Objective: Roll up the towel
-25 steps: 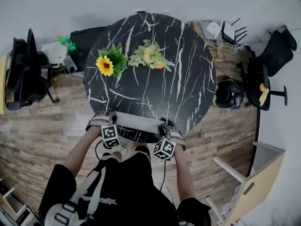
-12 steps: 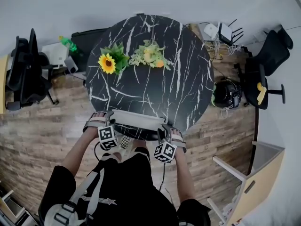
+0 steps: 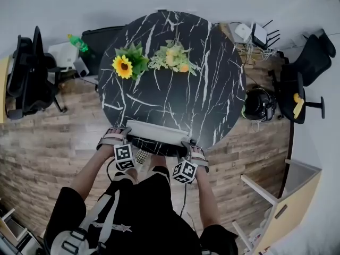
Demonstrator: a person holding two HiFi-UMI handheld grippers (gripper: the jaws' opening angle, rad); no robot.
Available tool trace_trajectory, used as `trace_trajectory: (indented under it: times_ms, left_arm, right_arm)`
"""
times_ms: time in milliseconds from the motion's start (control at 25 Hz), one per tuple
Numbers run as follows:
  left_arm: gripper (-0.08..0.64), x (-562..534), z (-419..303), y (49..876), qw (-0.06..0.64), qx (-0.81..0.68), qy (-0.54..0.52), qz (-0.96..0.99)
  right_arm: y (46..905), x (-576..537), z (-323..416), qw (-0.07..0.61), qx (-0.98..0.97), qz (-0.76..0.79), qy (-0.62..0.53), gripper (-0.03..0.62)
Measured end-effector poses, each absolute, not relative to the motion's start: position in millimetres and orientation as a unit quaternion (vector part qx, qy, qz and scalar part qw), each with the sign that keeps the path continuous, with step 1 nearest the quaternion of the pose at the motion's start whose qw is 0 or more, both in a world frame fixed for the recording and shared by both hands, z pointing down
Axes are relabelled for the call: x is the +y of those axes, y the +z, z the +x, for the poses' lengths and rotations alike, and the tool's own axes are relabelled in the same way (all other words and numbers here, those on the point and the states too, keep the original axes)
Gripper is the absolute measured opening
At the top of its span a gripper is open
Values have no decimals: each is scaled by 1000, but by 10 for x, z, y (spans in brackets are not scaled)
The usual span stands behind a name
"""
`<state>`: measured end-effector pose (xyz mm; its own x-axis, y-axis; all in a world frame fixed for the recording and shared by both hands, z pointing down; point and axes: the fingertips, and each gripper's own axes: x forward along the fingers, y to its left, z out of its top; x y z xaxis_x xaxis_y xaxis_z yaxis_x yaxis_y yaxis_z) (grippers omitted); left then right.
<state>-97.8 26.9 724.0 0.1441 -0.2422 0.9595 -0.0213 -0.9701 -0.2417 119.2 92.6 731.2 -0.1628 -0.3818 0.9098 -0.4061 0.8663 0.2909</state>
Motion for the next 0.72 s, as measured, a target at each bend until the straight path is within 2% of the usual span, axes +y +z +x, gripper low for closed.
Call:
trace_trajectory:
  times_ms: [120, 280, 440, 720]
  left_arm:
    - [138, 190, -975, 7284, 111, 90, -653, -743]
    - [112, 193, -968, 7297, 121, 88, -657, -739]
    - [91, 298, -997, 7276, 109, 79, -657, -742]
    - [86, 689, -1088, 7249, 76, 45, -659, -747]
  right_arm:
    - [7384, 910, 1205, 597, -760, 257, 1, 144]
    - [7369, 847, 1221, 593, -759, 270, -13, 92]
    - [7328, 894, 1217, 594, -759, 265, -8, 65]
    - [7301, 1270, 1132, 599, -766, 233, 29, 63]
